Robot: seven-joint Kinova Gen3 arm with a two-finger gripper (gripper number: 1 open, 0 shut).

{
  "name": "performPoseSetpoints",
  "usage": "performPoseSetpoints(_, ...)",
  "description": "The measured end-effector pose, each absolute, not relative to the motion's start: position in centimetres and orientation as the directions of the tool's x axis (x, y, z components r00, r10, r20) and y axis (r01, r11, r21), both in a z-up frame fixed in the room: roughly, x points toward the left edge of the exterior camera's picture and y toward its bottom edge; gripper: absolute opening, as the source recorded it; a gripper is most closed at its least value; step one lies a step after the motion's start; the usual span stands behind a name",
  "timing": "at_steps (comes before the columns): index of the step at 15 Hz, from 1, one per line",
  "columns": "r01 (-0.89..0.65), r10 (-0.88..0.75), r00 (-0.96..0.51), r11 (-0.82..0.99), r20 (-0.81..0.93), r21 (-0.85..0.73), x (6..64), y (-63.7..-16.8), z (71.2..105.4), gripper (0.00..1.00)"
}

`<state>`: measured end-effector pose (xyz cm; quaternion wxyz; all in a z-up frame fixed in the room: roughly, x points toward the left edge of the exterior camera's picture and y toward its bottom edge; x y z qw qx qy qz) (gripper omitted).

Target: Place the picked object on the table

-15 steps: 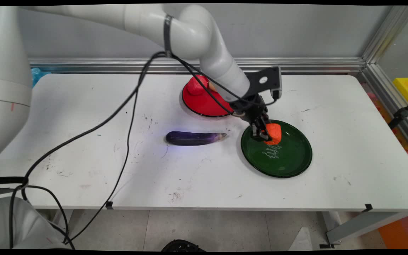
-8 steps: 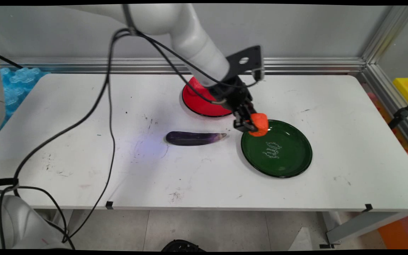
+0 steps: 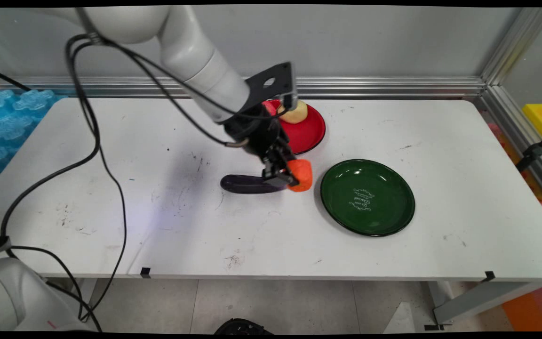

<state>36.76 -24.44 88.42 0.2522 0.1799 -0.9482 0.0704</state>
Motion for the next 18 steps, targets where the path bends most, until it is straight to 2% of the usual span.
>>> performPoseSetpoints(8, -0.349, -0.290, -0.829, 0.936, 0.479, -0.038, 37.6, -21.4, 84.5, 0.00)
performPoseSetpoints(12, -0.319, -0.263, -0.849, 0.947, 0.459, -0.046, 37.0, -21.4, 81.2, 0.00)
performPoseSetpoints(18, -0.293, -0.240, -0.867, 0.954, 0.437, -0.057, 36.4, -21.6, 78.1, 0.00)
